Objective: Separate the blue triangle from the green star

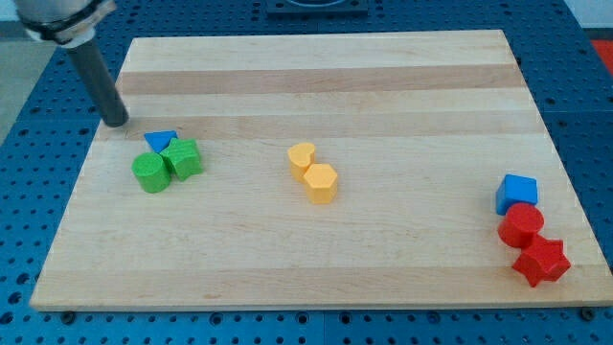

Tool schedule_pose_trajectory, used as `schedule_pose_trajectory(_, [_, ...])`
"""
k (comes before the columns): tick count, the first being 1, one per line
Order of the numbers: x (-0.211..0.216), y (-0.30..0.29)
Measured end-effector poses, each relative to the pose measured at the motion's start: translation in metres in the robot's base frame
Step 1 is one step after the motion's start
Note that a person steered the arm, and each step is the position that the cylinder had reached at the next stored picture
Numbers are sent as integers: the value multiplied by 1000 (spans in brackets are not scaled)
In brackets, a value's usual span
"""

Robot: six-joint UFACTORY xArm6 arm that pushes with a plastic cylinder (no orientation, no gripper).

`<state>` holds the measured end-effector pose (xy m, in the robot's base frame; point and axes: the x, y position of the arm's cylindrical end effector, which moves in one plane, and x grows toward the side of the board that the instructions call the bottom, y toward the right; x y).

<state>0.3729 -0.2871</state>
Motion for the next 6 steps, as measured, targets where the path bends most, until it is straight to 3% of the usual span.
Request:
schedule_pose_trajectory(1, [33, -9])
schedule_pose_trajectory(3, [58, 7])
schedule_pose_trajectory(6, [59, 57])
